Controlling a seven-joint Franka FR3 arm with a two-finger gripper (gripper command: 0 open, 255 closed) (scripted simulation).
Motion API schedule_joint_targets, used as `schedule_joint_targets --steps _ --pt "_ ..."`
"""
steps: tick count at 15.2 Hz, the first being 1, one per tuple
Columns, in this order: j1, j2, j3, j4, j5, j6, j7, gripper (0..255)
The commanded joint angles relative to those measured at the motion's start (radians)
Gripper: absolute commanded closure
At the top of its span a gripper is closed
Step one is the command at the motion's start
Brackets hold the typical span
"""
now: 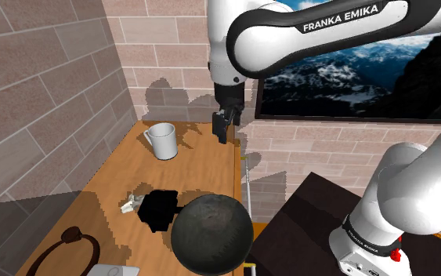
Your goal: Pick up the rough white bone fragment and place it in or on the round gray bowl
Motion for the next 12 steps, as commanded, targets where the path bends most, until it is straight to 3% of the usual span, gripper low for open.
schedule_joint_targets --steps 1,12 --pt "0.011 0.062 0.028 0.036 0.002 0.032 0.027 0" --pt "0.081 0.4 0.153 0.296 -0.073 0.131 0.177 0"
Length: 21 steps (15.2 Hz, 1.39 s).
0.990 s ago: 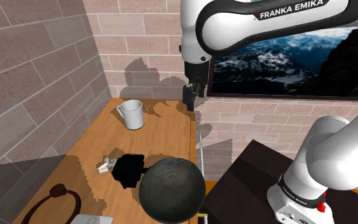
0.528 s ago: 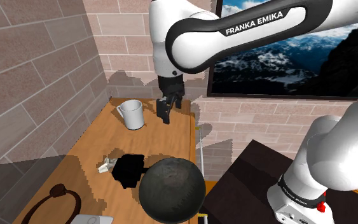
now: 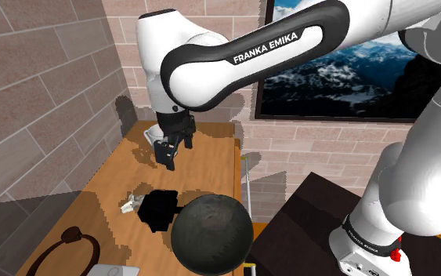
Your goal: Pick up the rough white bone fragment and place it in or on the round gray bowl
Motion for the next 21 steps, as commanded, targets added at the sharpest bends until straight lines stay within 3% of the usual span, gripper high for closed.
schedule_joint_targets --steps 1,11,21 --pt "0.017 0.076 0.018 0.064 -0.028 0.013 0.03 0" --pt "0.162 0.43 0.055 0.443 -0.176 -0.012 0.149 0" --pt "0.166 0.463 0.045 0.388 -0.193 0.073 0.16 0"
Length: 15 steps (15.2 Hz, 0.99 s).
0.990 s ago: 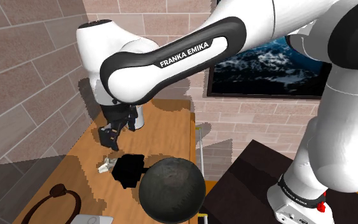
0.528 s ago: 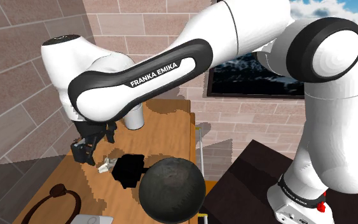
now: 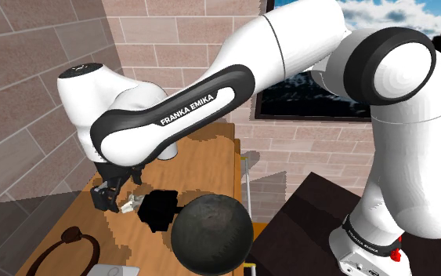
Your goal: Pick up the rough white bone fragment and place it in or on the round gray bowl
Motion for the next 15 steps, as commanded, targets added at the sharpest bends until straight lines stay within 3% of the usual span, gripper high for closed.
schedule_joint_targets --steps 1,6,7,15 --pt "0.0 0.001 0.0 0.0 -0.001 0.002 0.0 0" --pt "0.0 0.001 0.0 0.0 -0.001 0.002 0.0 0" --pt "0.0 0.001 0.0 0.0 -0.001 0.002 0.0 255" --pt "0.0 0.001 0.0 0.0 -0.001 0.002 0.0 255"
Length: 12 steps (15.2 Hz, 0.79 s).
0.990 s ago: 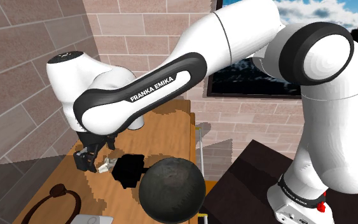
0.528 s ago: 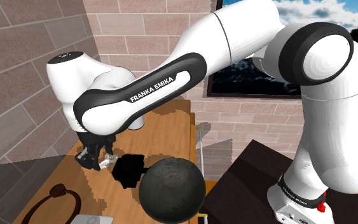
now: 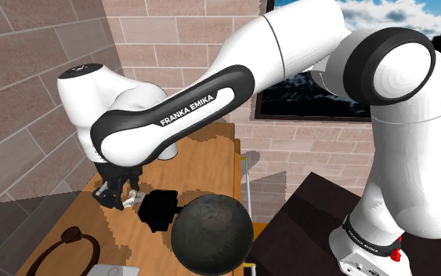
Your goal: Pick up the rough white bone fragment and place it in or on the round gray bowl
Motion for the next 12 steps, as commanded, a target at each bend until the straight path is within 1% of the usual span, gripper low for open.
schedule_joint_targets --steps 1,12 --pt "0.0 0.0 0.0 0.0 0.0 0.0 0.0 255" --pt "0.003 -0.03 0.01 0.106 0.019 -0.133 -0.014 255"
